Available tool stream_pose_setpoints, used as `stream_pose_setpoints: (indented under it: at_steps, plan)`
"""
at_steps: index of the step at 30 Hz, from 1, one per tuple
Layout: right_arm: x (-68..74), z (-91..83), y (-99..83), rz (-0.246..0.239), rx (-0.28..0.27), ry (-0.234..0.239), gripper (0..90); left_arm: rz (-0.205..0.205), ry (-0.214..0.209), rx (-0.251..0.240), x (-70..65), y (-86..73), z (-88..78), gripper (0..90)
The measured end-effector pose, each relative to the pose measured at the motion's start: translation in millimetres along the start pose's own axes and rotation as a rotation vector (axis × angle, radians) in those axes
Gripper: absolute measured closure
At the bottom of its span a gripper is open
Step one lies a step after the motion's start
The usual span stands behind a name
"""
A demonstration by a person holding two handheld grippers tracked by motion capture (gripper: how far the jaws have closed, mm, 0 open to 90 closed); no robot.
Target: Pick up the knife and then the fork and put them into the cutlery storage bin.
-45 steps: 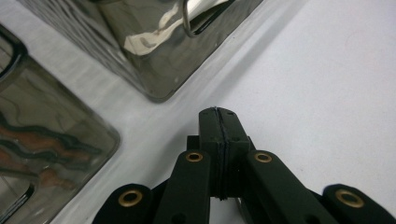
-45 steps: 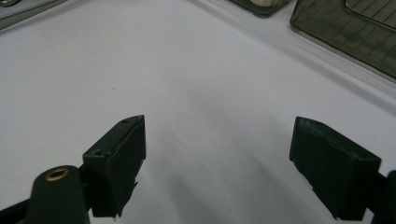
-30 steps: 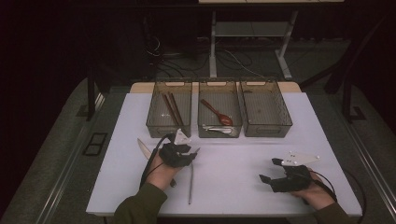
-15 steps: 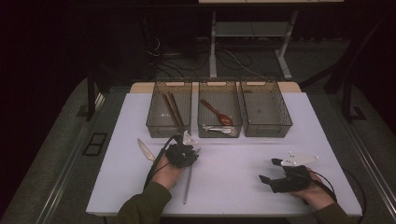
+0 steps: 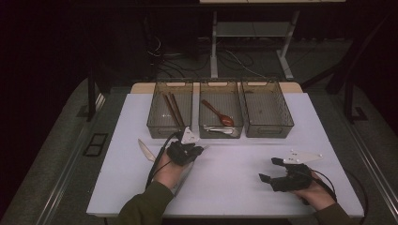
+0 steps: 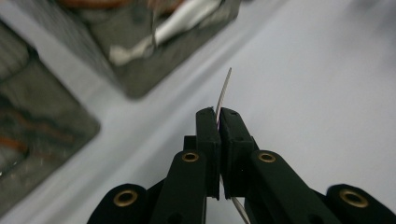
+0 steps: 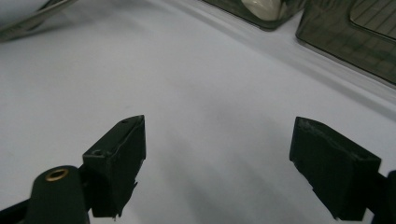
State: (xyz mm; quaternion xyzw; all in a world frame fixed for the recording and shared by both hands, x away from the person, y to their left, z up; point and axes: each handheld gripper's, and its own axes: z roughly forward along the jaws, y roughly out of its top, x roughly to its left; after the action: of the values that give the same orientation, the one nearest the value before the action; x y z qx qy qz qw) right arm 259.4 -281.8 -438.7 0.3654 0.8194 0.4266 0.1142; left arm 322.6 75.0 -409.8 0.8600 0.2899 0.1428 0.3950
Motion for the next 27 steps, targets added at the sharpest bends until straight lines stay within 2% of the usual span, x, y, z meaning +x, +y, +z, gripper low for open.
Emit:
stream_pose_setpoints:
  at_steps: [4, 5, 7, 13, 16, 22, 27]
  plan:
    - [4.2, -1.2, 11.3, 0.023, -0.024, 0.039, 18.7, 0.028, -0.012, -0.089, -7.6, 12.3, -6.6, 87.2]
    - [5.6, -1.5, 14.2, 0.029, -0.039, 0.048, 18.7, 0.019, -0.016, -0.119, -10.2, 15.4, -7.7, 87.2]
    - [7.0, -0.3, 20.7, 0.046, -0.057, 0.082, 18.7, 0.035, -0.016, -0.155, -14.2, 21.6, -10.6, 87.3]
    - [17.0, 12.8, 41.9, 0.058, -0.071, 0.115, 18.8, 0.048, 0.002, -0.239, -23.4, 36.2, -12.7, 87.4]
    - [24.3, 22.3, 53.5, 0.056, -0.084, 0.14, 19.2, 0.046, 0.001, -0.256, -25.2, 41.7, -9.5, 87.4]
    - [38.4, 46.5, 76.2, 0.06, -0.091, 0.182, 28.3, 0.039, -0.011, -0.261, -28.5, 44.7, -2.5, 87.5]
    - [50.8, 66.6, 88.5, 0.088, -0.1, 0.225, 35.5, 0.025, -0.012, -0.28, -27.7, 44.6, -4.2, 87.5]
